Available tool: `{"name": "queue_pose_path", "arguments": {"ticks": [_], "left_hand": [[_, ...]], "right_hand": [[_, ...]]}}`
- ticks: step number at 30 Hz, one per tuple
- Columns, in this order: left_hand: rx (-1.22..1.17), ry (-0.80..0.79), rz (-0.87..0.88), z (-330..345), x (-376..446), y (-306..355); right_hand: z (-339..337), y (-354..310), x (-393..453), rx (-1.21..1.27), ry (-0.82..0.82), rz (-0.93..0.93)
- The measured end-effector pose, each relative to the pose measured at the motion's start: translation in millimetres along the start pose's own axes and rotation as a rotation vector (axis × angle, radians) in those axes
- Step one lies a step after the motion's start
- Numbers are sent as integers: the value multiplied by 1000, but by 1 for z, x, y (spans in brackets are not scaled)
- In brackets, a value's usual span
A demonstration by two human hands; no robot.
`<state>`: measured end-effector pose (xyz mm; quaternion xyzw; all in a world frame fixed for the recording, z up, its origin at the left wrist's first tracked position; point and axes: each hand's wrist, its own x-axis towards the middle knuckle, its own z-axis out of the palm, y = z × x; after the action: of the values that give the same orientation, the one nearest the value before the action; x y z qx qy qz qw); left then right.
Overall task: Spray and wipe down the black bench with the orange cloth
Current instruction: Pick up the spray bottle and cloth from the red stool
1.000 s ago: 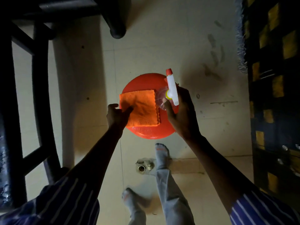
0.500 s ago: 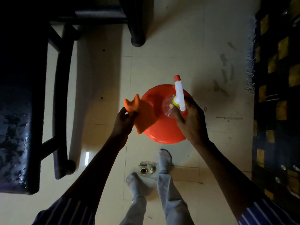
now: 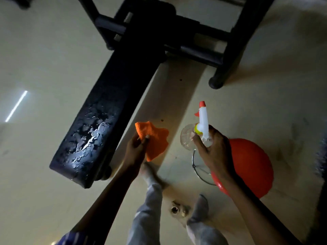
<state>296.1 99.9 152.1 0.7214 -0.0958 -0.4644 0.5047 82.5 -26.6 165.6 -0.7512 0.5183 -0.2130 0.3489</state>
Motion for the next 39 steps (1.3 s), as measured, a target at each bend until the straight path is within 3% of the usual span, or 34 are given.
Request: {"name": "queue_pose_path", "arguments": {"ticks": [8, 16, 26, 35, 39], "left_hand": [[-164, 159, -125, -115, 82, 43], [-267, 256, -134, -168, 166, 60], [-264, 400, -117, -154, 293, 80], [-403, 370, -69, -113, 398, 123], [-179, 408, -196, -108, 411, 109]], "right_hand": [[119, -117, 75, 24, -174, -116], [213, -179, 166, 19, -299, -236], [276, -167, 308, 28, -438, -308], [267, -145, 411, -33, -415, -444], [273, -132, 433, -104, -431, -518]]}}
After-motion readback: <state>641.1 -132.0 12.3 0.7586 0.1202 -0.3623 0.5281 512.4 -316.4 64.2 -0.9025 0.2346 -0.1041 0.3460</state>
